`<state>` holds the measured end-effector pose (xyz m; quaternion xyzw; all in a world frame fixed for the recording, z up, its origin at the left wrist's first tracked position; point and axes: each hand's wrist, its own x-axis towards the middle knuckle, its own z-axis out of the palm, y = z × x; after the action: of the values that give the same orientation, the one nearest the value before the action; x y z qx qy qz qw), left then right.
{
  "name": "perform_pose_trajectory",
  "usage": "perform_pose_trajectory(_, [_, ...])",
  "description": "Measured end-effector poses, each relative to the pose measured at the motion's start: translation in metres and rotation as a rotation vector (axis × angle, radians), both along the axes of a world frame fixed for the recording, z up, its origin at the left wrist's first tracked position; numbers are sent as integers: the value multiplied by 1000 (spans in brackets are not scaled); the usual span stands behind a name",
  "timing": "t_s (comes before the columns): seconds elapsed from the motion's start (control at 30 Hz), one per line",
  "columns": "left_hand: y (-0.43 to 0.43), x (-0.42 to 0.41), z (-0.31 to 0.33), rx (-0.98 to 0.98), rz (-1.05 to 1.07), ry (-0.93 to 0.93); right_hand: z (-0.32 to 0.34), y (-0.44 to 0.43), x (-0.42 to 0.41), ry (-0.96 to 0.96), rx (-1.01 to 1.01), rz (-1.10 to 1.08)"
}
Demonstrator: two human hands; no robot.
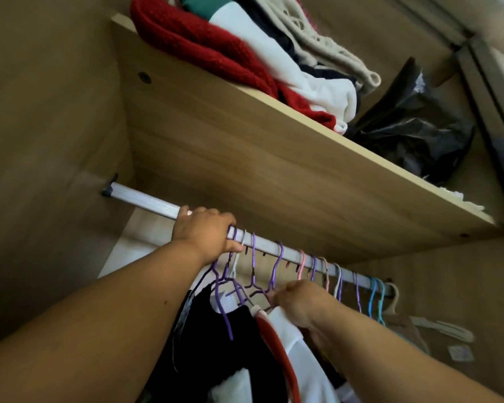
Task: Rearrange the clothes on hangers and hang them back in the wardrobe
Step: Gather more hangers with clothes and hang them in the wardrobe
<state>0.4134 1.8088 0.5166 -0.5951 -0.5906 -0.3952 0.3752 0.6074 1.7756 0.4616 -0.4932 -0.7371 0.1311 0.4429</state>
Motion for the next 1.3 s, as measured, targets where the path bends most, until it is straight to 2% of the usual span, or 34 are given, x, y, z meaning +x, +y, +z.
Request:
perform_pose_trajectory(0.13, [-19,1,-8,-103,-30,-80,-11,-24,3,129,-99,167])
perform_pose_trajectory(0.33, [-68,42,-45,-177,-337,-128,-30,-88,51,58,-20,130])
perform_pose_trajectory(0.43, [-113,93,-80,-229,-542,-25,-55,-121,95,-125,148,9])
perform_pose_trajectory(0.5, [-145,132,-114,-253,-603,98,-85,-146,128,-347,221,-162])
perform_pose_trajectory(0.57, [-173,170,-158,-286,-615,210,-123,-172,156,-475,227,-281])
perform_pose_trajectory(0.7, [-211,241,-250,-498,-673,280,-202,-227,204,-484,84,-390])
perform_pose_trajectory(0.83, [-251,295,-341,-647,-814,316,-288,-294,241,-686,-136,-631])
perform_pose_trajectory(0.93, [-287,321,-407,-769,-900,400,-345,-349,251,-728,-334,-738])
perform_pose_trajectory(1.03, [-335,329,-461,-889,-1015,427,-398,-412,246,-648,-470,-858])
perform_pose_trajectory(1.17, [-399,305,-515,-1030,-1183,559,-452,-500,206,-503,-676,-1033])
perform_pose_trajectory(1.3, [-440,256,-537,-993,-1304,696,-479,-564,135,-358,-746,-1248])
